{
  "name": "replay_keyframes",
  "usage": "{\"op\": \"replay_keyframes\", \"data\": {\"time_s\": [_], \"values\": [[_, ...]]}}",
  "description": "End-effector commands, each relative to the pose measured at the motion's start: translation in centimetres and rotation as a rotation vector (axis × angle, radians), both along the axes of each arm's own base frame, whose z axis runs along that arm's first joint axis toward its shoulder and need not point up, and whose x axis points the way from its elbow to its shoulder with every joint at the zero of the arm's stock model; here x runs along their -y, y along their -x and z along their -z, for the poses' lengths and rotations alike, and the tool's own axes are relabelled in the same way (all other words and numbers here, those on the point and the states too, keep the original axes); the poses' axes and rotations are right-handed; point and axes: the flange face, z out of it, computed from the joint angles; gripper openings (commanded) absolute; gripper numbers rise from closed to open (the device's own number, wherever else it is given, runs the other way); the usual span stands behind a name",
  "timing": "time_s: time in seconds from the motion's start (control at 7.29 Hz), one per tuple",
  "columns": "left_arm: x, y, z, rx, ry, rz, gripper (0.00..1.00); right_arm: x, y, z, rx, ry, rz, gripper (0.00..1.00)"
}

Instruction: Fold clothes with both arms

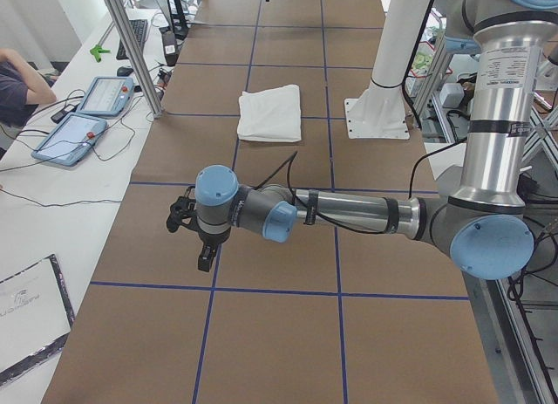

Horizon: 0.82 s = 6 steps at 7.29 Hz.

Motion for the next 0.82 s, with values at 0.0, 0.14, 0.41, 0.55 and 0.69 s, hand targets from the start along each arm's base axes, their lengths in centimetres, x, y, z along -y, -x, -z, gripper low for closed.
{"op": "replay_keyframes", "data": {"time_s": [0.0,0.14,0.41,0.55,0.69], "values": [[-0.7,0.7,-2.3,0.093,0.062,-0.069,1.00,-0.5,-1.9,-0.8,0.001,0.049,-0.049,1.00],[-1.4,2.9,-2.9,0.101,0.078,-0.102,1.00,-1.2,-3.5,-1.1,0.007,0.070,-0.081,1.00],[-1.9,3.3,-2.9,0.090,0.083,-0.099,1.00,-3.6,-5.2,-2.4,0.092,0.107,-0.125,1.00],[-1.8,3.1,-2.8,0.074,0.083,-0.101,1.00,-4.9,-6.0,-3.2,0.095,0.114,-0.143,1.00],[-1.8,2.9,-2.6,0.053,0.085,-0.099,1.00,-5.2,-6.2,-3.5,0.090,0.118,-0.148,1.00]]}}
